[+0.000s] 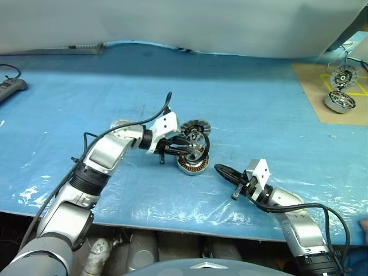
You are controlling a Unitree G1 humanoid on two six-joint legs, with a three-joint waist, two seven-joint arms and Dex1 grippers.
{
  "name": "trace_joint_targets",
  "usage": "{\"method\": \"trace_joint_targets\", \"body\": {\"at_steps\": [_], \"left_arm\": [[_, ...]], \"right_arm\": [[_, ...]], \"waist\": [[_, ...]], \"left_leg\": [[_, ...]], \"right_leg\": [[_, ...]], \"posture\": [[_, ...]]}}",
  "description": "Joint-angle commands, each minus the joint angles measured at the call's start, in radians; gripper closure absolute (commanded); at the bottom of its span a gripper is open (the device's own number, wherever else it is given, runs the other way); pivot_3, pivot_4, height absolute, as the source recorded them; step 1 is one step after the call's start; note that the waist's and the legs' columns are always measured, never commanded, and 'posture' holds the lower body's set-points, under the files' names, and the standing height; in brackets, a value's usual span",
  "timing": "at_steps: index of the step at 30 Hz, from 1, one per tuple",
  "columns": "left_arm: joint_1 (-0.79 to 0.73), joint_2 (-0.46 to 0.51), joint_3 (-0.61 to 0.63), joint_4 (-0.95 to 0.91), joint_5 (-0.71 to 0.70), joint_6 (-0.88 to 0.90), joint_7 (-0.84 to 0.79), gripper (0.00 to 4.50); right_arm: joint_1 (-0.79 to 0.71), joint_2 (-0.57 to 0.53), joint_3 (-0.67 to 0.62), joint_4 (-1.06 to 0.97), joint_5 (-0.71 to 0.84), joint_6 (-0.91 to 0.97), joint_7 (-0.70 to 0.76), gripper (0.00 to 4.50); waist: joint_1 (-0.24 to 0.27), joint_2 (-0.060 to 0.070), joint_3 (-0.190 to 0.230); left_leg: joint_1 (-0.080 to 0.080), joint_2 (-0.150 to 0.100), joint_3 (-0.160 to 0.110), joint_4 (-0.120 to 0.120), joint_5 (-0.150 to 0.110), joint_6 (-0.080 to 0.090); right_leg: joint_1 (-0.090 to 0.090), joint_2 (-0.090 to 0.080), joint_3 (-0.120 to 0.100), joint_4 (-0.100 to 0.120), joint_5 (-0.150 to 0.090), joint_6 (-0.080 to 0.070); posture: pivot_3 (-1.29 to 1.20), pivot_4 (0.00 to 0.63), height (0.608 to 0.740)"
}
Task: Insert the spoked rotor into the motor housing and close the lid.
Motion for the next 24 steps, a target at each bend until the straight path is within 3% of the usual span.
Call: {"method": "trace_joint_targets", "body": {"at_steps": [1,24], "left_arm": [[-0.026,0.019,-0.016,-0.022,-0.003,0.012,-0.033,3.45],[-0.032,0.095,-0.054,0.011,0.029,0.006,-0.109,3.45]], "right_arm": [[-0.01,0.005,0.009,-0.002,-0.01,-0.03,0.0,4.5],[-0.035,0.024,0.017,0.037,-0.044,-0.035,-0.024,4.5]], "waist": [[0.0,0.0,0.0],[0.0,0.0,0.0]], "left_leg": [[0.0,0.0,0.0,0.0,0.0,0.0],[0.0,0.0,0.0,0.002,0.001,0.001]], "right_leg": [[0.0,0.0,0.0,0.0,0.0,0.0],[0.0,0.0,0.0,0.002,0.0,0.0]], "posture": [[0.0,0.15,0.74],[0.0,0.15,0.74]]}}
